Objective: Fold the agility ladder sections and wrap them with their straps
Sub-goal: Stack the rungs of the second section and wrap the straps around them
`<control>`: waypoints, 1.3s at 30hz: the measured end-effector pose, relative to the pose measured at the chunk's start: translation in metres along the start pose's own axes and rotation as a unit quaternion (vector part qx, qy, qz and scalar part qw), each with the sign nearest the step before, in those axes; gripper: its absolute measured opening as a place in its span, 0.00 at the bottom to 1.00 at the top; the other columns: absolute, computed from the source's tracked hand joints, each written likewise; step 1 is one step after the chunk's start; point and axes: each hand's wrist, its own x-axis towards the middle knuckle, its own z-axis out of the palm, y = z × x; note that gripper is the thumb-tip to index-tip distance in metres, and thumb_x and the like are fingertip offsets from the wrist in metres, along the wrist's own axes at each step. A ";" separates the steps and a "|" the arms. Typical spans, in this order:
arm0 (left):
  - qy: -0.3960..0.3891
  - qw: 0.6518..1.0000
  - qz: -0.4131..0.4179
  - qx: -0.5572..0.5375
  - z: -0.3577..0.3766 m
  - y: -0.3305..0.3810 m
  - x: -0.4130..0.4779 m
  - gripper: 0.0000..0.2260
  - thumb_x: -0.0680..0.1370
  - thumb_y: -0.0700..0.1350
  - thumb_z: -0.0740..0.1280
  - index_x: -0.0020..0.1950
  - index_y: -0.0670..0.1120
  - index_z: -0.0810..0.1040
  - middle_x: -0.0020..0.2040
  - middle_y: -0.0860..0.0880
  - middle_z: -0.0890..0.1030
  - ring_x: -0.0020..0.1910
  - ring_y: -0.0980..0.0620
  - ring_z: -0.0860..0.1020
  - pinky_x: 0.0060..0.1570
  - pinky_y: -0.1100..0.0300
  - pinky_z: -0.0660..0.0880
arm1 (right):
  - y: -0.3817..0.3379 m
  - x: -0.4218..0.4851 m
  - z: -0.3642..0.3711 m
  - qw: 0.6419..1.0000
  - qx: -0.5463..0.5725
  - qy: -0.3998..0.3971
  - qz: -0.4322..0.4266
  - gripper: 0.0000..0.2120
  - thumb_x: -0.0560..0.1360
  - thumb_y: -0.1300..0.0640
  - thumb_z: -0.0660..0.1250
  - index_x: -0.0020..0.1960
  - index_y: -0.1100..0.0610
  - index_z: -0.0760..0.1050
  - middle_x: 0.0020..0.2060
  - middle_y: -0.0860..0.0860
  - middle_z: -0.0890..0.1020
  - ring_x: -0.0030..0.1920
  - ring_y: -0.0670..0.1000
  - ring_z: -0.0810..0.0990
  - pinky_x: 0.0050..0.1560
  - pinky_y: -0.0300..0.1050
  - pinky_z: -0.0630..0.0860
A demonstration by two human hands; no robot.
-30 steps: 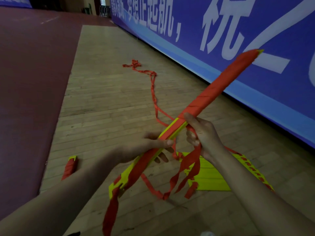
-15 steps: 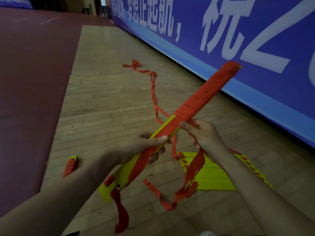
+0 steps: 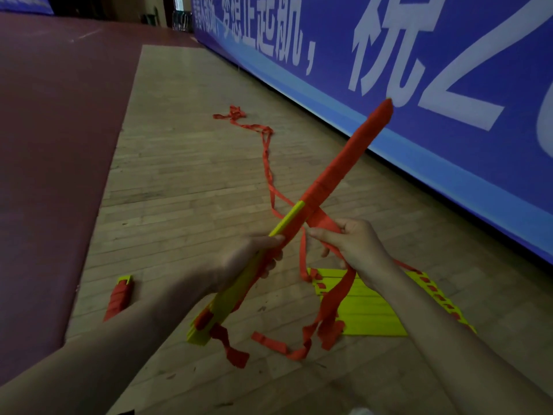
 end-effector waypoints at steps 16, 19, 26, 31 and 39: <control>0.167 0.963 0.136 0.164 0.012 -0.013 0.011 0.19 0.65 0.46 0.79 0.50 0.61 0.79 0.41 0.54 0.80 0.40 0.56 0.77 0.42 0.62 0.72 | 0.001 0.005 0.018 0.996 0.017 0.091 0.004 0.17 0.77 0.49 0.67 0.32 0.55 0.75 0.17 0.46 0.68 0.17 0.43 0.64 0.18 0.36 0.60; 0.152 0.969 0.129 0.146 0.006 -0.008 0.009 0.12 0.68 0.47 0.77 0.48 0.60 0.82 0.36 0.57 0.78 0.36 0.58 0.75 0.37 0.64 0.69 | -0.002 0.004 0.011 0.997 0.068 0.020 0.021 0.16 0.80 0.50 0.61 0.39 0.56 0.78 0.21 0.49 0.72 0.16 0.44 0.64 0.18 0.35 0.60; 0.032 0.998 0.046 0.007 -0.006 0.002 -0.003 0.10 0.77 0.42 0.64 0.57 0.45 0.79 0.39 0.48 0.72 0.33 0.55 0.69 0.34 0.61 0.64 | 0.002 0.001 -0.004 0.989 0.097 -0.069 0.092 0.09 0.78 0.58 0.64 0.45 0.63 0.77 0.30 0.52 0.82 0.23 0.44 0.74 0.25 0.37 0.72; -0.061 0.994 0.008 -0.089 -0.015 -0.002 -0.002 0.19 0.72 0.47 0.65 0.61 0.42 0.76 0.37 0.50 0.71 0.30 0.56 0.66 0.29 0.64 0.62 | 0.003 -0.001 -0.003 0.992 0.086 -0.046 0.085 0.06 0.75 0.60 0.68 0.44 0.63 0.77 0.28 0.51 0.81 0.21 0.44 0.72 0.21 0.37 0.70; -0.112 0.979 -0.029 -0.169 -0.023 -0.003 -0.005 0.18 0.75 0.48 0.60 0.59 0.39 0.77 0.35 0.48 0.70 0.27 0.55 0.66 0.24 0.64 0.64 | 0.009 0.004 -0.005 0.999 0.019 0.020 0.044 0.07 0.71 0.59 0.73 0.38 0.58 0.76 0.23 0.50 0.78 0.16 0.45 0.67 0.17 0.35 0.61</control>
